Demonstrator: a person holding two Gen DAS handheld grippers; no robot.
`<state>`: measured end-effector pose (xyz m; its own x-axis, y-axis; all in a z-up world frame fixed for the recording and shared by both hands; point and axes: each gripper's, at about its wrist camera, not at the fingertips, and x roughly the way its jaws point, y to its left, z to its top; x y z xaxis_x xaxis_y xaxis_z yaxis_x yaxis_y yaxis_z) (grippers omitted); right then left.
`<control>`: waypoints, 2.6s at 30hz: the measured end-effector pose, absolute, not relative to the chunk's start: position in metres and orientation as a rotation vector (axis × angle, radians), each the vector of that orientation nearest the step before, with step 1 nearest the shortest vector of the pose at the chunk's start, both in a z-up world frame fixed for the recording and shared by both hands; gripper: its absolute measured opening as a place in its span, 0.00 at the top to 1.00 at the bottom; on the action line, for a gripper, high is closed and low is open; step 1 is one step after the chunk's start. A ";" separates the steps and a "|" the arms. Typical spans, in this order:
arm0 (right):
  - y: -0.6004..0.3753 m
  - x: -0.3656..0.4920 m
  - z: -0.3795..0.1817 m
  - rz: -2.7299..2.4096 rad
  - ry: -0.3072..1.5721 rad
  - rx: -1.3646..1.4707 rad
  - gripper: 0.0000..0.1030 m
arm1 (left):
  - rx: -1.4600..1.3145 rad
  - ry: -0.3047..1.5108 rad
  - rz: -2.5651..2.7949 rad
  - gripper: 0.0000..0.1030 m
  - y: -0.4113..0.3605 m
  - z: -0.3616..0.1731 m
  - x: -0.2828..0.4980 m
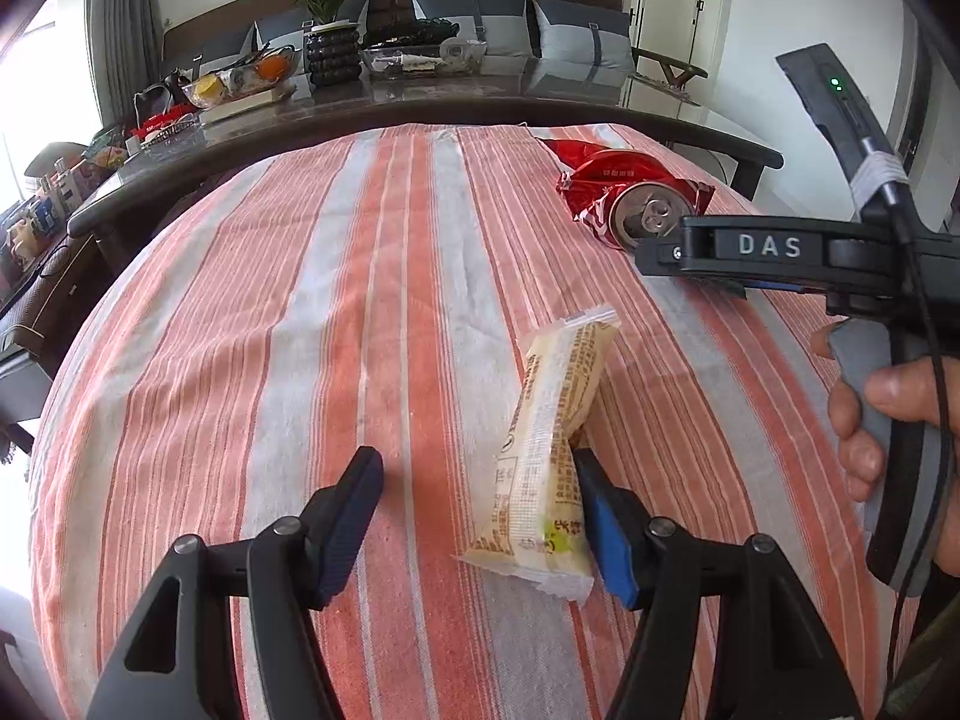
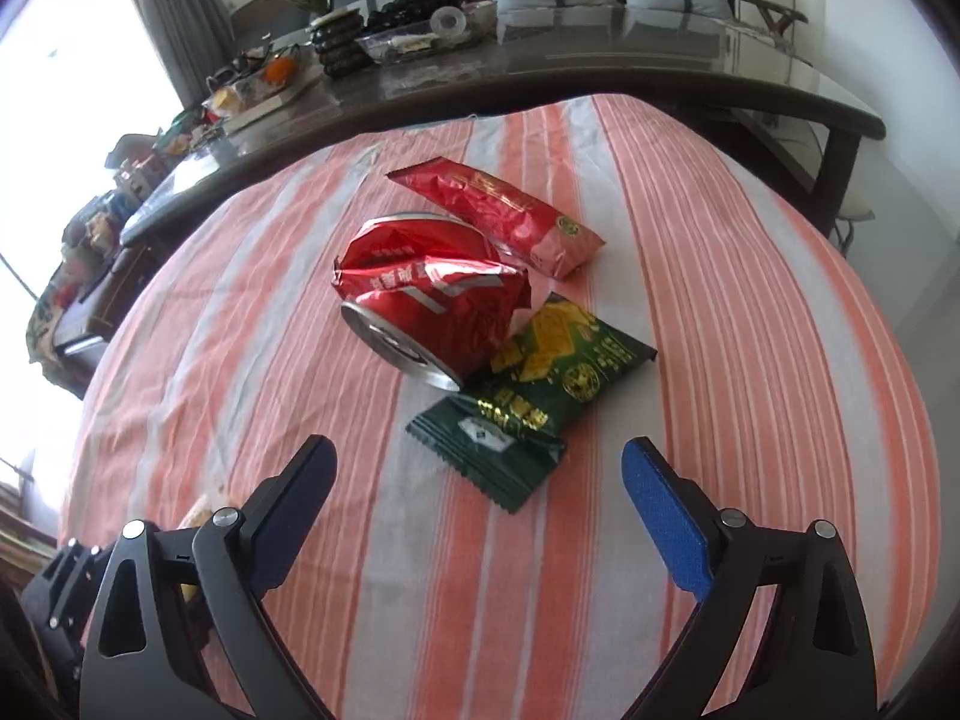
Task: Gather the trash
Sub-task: 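Move the right tool over the green snack packet while the left tool holds the wrapper, then grasp the green snack packet with the right tool while the left tool carries the bread wrapper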
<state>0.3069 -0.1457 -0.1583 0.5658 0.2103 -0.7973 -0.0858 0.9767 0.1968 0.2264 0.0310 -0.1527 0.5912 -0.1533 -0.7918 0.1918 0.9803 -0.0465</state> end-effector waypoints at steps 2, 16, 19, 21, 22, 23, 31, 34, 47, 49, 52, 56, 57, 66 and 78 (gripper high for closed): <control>-0.138 0.317 -0.165 0.129 0.949 0.091 0.11 | 0.060 0.917 -0.195 0.36 0.029 -0.153 0.225; -0.218 0.225 -0.163 0.207 0.924 -0.116 0.51 | 0.074 0.923 -0.212 0.35 0.026 -0.153 0.225; -0.228 0.207 -0.159 0.244 0.939 -0.116 0.48 | 0.046 0.936 -0.286 0.35 0.026 -0.149 0.226; -0.230 0.205 -0.157 0.265 0.950 -0.101 0.35 | 0.035 0.932 -0.302 0.35 0.025 -0.148 0.227; -0.230 0.205 -0.155 0.265 0.951 -0.096 0.31 | 0.042 0.932 -0.300 0.35 0.022 -0.148 0.228; -0.229 0.207 -0.153 0.263 0.950 -0.090 0.28 | 0.055 0.934 -0.301 0.35 0.020 -0.149 0.229; -0.230 0.227 -0.157 0.150 1.033 -0.050 0.29 | 0.071 0.938 -0.318 0.45 0.011 -0.148 0.235; -0.233 0.222 -0.153 0.133 1.029 -0.072 0.60 | 0.075 0.947 -0.326 0.82 0.010 -0.148 0.235; -0.252 0.184 -0.134 0.242 0.976 -0.020 0.63 | 0.021 0.918 -0.401 0.84 -0.019 -0.130 0.199; -0.258 0.182 -0.135 0.250 0.979 -0.003 0.63 | 0.031 0.917 -0.407 0.84 -0.030 -0.129 0.195; -0.268 0.179 -0.134 0.250 0.974 0.023 0.63 | 0.049 0.913 -0.414 0.84 -0.047 -0.124 0.188; -0.287 0.175 -0.129 0.250 0.961 0.060 0.63 | 0.057 0.908 -0.436 0.84 -0.074 -0.114 0.184; -0.292 0.174 -0.127 0.247 0.957 0.068 0.63 | 0.057 0.906 -0.447 0.84 -0.082 -0.111 0.183; -0.371 0.163 -0.113 0.128 0.910 0.129 0.63 | 0.083 0.902 -0.620 0.84 -0.183 -0.089 0.176; -0.495 0.151 -0.151 -0.065 0.996 0.208 0.63 | 0.110 1.014 -0.827 0.84 -0.337 -0.117 0.183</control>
<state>0.1510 -0.4951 -0.1506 0.5439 0.0407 -0.8381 0.1492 0.9782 0.1443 0.1835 -0.3367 -0.1169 0.2598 -0.5613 -0.7858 0.6573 0.6989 -0.2819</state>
